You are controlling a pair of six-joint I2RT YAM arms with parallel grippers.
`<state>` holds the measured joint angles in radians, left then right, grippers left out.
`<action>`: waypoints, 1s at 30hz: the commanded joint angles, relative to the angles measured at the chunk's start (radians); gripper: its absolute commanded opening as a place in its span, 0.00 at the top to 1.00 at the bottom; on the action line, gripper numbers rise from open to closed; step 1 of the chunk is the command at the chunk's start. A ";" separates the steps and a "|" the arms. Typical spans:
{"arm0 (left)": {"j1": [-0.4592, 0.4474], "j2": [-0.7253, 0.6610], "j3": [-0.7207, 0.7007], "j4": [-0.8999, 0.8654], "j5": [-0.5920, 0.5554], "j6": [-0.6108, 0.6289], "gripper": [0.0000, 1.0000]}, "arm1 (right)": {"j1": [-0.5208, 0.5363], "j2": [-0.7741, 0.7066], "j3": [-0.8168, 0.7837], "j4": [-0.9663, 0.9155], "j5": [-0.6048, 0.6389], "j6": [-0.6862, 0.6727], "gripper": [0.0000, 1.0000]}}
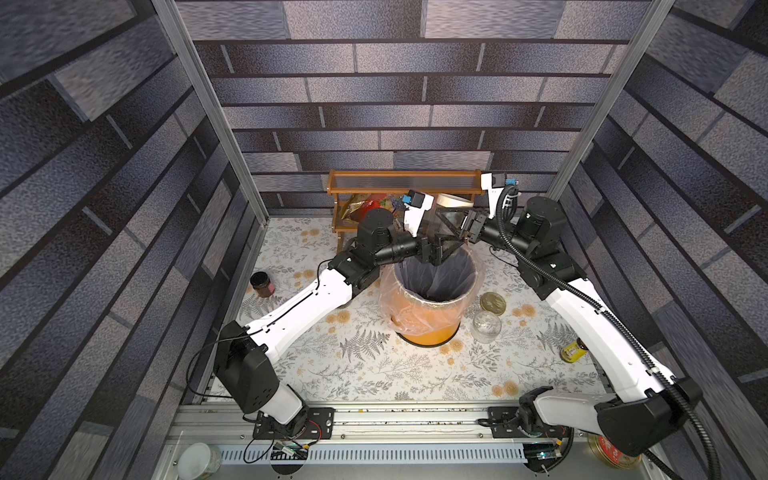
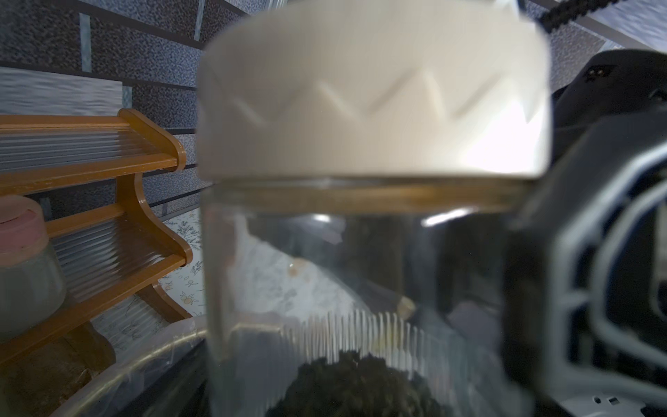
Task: Empty moldy tea leaves from jars
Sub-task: Pick up the jar from the center of the board.
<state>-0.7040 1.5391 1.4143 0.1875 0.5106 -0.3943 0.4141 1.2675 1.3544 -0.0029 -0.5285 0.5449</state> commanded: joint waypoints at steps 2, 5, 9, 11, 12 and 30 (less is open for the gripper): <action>-0.003 -0.013 -0.031 -0.002 -0.100 0.020 0.02 | 0.010 -0.059 0.013 0.096 -0.004 0.027 0.67; -0.009 -0.006 -0.022 -0.002 -0.103 0.027 0.05 | 0.009 -0.063 0.009 0.097 0.011 0.032 0.67; -0.037 0.008 -0.008 -0.011 -0.146 0.064 0.04 | 0.009 -0.070 0.005 0.090 0.029 0.036 0.67; -0.054 0.010 -0.005 -0.019 -0.192 0.084 0.02 | 0.009 -0.075 -0.002 0.094 0.037 0.042 0.67; -0.058 0.010 -0.005 -0.014 -0.211 0.092 0.02 | 0.009 -0.078 -0.008 0.099 0.040 0.045 0.67; -0.076 -0.054 -0.063 0.001 -0.342 0.289 0.64 | 0.008 -0.099 -0.008 0.039 0.019 0.034 0.25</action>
<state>-0.7860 1.5181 1.3804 0.2012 0.3119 -0.2562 0.4145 1.2278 1.3113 0.0246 -0.4911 0.5583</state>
